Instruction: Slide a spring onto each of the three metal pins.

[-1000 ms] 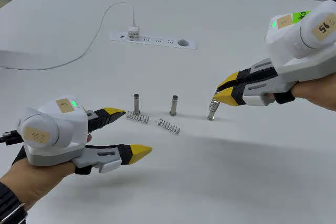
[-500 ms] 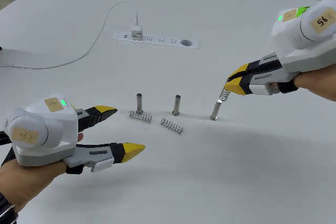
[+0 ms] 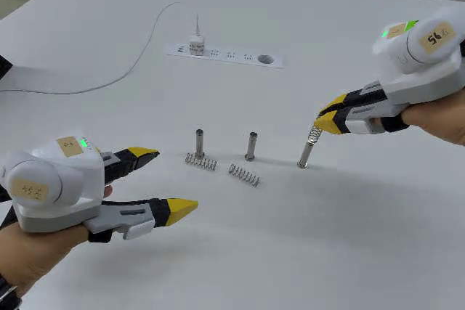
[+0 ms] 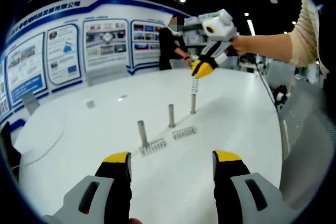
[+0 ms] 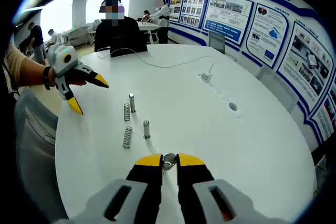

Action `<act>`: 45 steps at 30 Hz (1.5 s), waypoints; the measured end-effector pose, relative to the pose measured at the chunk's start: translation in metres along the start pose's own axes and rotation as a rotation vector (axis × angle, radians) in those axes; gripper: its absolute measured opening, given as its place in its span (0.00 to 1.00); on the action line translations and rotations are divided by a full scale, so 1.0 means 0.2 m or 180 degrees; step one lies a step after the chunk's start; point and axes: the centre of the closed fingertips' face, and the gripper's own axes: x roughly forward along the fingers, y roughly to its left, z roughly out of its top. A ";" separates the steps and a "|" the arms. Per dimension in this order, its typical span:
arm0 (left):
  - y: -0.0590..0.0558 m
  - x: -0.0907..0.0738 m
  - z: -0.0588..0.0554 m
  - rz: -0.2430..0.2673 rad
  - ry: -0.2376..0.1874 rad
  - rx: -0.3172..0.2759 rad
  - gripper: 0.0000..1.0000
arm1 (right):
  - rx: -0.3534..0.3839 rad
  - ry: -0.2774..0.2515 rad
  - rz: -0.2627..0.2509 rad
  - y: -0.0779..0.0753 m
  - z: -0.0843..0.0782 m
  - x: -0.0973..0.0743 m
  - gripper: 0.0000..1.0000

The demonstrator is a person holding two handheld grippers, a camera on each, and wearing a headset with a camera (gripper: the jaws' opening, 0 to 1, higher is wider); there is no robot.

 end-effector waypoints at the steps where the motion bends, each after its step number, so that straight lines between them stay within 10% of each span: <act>1: 0.00 0.00 0.00 0.0001 0.0000 -0.0002 0.63 | 0.0010 0.0004 0.0011 0.00 0.00 0.00 0.11; 45: 0.01 0.00 0.00 0.0013 0.0004 -0.0018 0.62 | 0.0144 0.0225 -0.0067 0.03 -0.18 0.23 0.11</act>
